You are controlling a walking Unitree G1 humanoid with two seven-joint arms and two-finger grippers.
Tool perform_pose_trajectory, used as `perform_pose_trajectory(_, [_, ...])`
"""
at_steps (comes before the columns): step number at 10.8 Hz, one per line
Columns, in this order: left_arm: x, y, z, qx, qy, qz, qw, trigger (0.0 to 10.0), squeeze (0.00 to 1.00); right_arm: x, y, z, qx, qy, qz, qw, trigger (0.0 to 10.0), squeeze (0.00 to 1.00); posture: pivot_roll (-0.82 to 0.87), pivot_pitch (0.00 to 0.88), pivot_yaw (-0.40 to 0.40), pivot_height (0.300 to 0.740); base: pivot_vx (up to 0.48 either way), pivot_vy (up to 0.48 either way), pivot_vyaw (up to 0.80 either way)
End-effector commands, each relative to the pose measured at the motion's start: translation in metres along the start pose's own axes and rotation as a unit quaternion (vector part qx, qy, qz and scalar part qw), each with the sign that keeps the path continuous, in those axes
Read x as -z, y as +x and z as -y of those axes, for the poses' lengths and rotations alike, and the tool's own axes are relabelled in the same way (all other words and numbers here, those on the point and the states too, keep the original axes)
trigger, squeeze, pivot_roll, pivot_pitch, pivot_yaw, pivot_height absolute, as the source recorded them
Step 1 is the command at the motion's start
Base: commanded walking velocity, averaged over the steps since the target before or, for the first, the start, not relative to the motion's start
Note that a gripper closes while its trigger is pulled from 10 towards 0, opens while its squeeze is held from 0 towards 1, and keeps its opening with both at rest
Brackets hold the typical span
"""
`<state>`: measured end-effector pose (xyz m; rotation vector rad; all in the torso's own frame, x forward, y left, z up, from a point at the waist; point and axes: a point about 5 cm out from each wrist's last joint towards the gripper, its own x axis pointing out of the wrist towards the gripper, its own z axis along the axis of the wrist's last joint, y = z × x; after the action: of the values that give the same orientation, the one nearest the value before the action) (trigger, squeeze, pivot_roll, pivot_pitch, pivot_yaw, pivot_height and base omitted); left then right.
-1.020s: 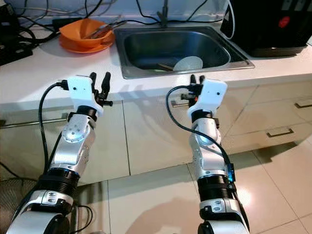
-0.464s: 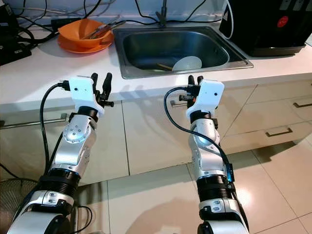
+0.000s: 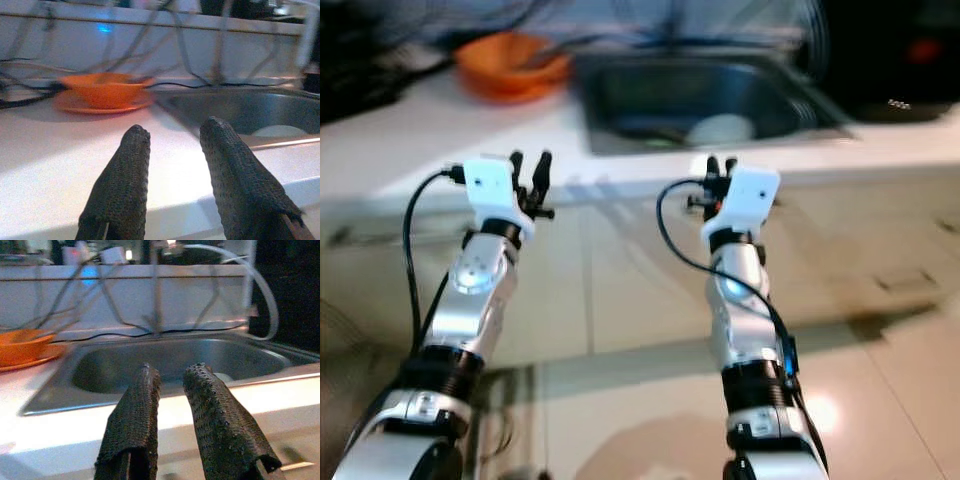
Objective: Kitchen organization
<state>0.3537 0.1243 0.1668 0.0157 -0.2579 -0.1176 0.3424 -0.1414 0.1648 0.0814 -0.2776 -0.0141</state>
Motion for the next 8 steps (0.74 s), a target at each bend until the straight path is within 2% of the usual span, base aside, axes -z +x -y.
perform_pose_trajectory(1, [-0.0022, 0.0024, 0.0008, 0.002, 0.002, 0.0, 1.0, 10.0, 0.0, -0.0033, 0.0019, 0.0, 0.001, 0.002, 0.01, 1.0, 10.0, 0.0, 0.0, 0.009, -0.021, 0.74, 0.274, 0.0, 0.0])
perform_pose_trajectory(3, [-0.0025, 0.003, 0.0011, 0.003, 0.003, 0.0, 1.0, 10.0, 0.0, -0.0037, 0.0027, 0.0013, 0.003, -0.001, 0.01, 1.0, 10.0, 0.0, 0.0, 0.01, -0.021, 0.74, 0.285, 0.0, 0.0])
perform_pose_trajectory(5, [-0.0029, 0.0031, 0.0009, 0.002, 0.003, 0.0, 1.0, 10.0, 0.0, -0.0044, 0.0031, -0.0013, -0.002, -0.005, 0.012, 1.0, 10.0, 0.0, 0.01, 0.01, -0.024, 0.74, 0.291, 0.0, 0.48])
perform_pose_trajectory(8, [-0.0029, 0.0029, 0.0001, 0.001, 0.002, 0.0, 1.0, 10.0, 0.0, -0.0045, 0.0035, -0.0005, -0.001, -0.005, 0.013, 1.0, 10.0, 0.0, 0.01, 0.012, -0.024, 0.74, 0.295, 0.0, 0.0])
